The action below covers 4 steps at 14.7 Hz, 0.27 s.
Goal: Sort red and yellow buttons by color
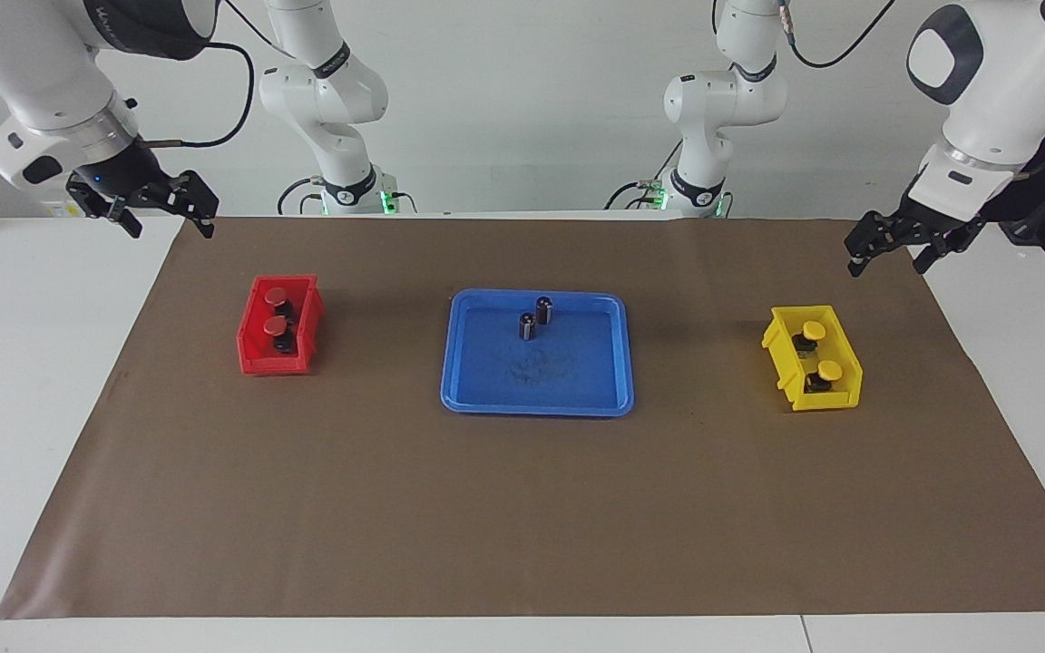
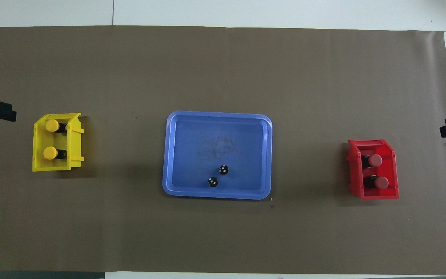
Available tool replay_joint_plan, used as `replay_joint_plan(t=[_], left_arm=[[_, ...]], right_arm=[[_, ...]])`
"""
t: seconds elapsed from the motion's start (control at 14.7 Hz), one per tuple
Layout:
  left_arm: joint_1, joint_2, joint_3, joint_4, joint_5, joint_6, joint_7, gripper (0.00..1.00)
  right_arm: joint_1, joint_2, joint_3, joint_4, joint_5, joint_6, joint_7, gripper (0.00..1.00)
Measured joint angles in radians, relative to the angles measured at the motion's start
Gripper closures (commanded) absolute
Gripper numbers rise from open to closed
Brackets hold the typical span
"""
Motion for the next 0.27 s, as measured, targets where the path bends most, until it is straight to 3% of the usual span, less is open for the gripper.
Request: replay_joint_plan(t=[0.27], left_arm=[[-0.017, -0.002, -0.024, 0.046, -0.004, -0.051, 0.001, 0.00]], right_arm=[[0.000, 0.000, 0.000, 0.000, 0.000, 0.000, 0.000, 0.00]])
